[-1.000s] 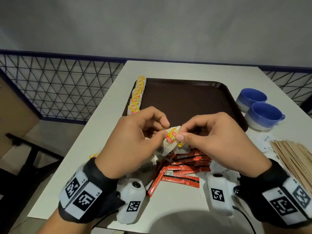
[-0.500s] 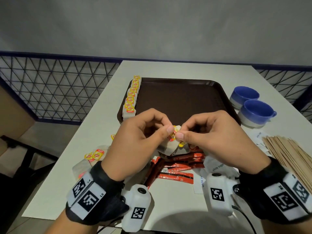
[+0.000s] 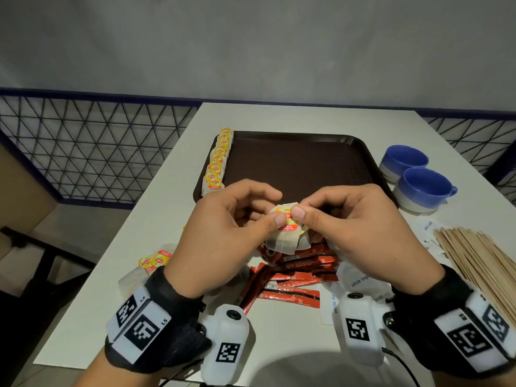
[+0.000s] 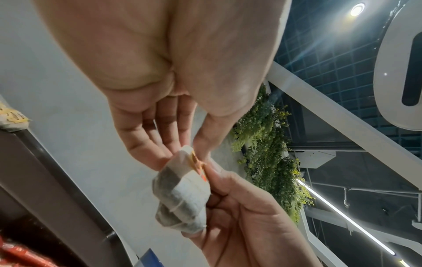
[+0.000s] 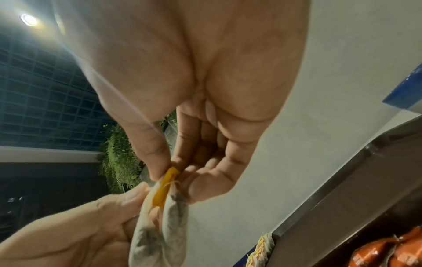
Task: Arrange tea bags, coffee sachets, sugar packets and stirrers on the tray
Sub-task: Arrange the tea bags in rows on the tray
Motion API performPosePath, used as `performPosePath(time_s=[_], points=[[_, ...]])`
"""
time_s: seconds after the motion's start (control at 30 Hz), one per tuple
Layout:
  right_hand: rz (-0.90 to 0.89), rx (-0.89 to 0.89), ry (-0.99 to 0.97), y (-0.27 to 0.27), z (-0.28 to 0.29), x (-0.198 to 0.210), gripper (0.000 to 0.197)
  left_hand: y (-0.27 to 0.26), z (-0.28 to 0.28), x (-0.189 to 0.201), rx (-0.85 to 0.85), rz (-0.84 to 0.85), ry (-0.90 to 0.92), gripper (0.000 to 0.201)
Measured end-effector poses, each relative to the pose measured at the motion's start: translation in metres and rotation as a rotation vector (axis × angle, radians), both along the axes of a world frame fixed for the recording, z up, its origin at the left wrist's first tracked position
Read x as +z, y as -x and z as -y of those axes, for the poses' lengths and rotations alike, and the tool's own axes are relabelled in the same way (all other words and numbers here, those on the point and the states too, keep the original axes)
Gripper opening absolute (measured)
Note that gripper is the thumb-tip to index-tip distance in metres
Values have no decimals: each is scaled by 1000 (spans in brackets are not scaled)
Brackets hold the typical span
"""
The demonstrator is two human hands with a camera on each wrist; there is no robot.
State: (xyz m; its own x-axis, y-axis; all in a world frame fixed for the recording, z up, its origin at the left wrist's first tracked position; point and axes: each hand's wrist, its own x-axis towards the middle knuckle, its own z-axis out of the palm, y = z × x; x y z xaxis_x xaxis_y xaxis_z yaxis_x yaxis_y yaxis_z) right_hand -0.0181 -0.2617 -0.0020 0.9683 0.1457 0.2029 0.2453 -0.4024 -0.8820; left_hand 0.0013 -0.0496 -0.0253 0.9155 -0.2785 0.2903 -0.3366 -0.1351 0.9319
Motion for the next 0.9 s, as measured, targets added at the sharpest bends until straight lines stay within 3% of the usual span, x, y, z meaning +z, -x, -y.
performPosePath(time_s=[0.2,0.3,0.43,0.63,0.9], points=[[2,-5,-44,-2,1,-4,6,-4,-7,-3,32,60,-6,5],[6,-11,-84,-4,5,-6,13,-10,-22,-6,70,51,39,4],[-13,0,-141,-7,8,-8,21,-13,-37,-6,-33,46,-47,3],[-60,51,-170,-7,4,-4,28,-9,-25,-6,-155,7,35,4],[-47,8,-112,-7,4,-3,29,-6,-13,-7,-54,56,-9,9]])
